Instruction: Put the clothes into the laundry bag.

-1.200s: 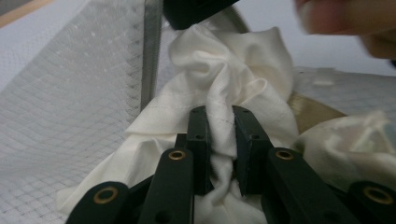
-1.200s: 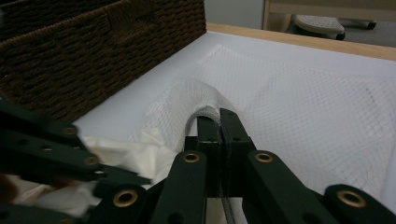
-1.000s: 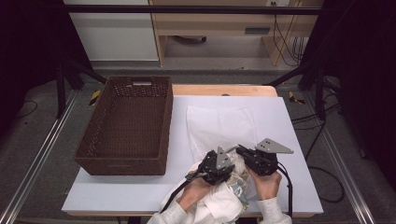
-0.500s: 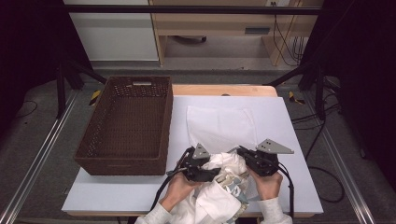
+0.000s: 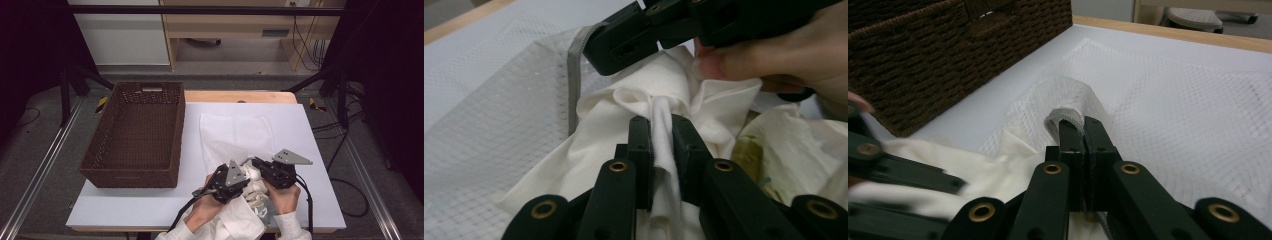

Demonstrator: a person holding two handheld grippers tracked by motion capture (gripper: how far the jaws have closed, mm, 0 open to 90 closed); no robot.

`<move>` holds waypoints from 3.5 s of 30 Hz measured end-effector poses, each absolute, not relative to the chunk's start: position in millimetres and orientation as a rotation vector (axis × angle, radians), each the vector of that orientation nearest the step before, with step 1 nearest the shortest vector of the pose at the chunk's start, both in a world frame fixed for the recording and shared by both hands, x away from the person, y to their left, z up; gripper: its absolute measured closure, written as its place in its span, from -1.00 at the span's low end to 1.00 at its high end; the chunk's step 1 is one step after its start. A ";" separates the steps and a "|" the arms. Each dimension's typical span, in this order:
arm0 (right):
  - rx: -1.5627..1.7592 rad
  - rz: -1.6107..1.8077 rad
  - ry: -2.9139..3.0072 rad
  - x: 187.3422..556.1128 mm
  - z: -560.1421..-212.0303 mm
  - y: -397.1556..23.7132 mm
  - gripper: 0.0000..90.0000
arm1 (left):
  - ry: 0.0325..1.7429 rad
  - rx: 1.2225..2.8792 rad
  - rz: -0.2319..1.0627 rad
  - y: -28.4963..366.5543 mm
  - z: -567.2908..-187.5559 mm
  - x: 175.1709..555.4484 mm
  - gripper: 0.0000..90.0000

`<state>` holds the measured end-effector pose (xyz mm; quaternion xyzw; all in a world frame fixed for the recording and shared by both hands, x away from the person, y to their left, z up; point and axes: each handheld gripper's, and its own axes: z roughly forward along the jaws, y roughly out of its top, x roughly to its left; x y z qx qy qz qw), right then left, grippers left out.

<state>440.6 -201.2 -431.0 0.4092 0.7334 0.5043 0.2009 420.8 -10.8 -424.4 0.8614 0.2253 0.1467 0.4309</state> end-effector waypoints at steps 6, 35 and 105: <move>1.103 1.485 2.035 435.2 -422.4 -201.5 0.98 | 0.645 2.240 0.419 -29.3 -447.3 446.9 0.77; 1.129 1.400 2.081 436.0 -434.1 -201.6 0.97 | 0.666 2.074 0.353 26.1 -440.3 418.5 0.77; 1.086 1.465 2.061 429.4 -426.7 -206.3 0.97 | 0.717 2.094 0.395 29.5 -431.4 441.4 -0.46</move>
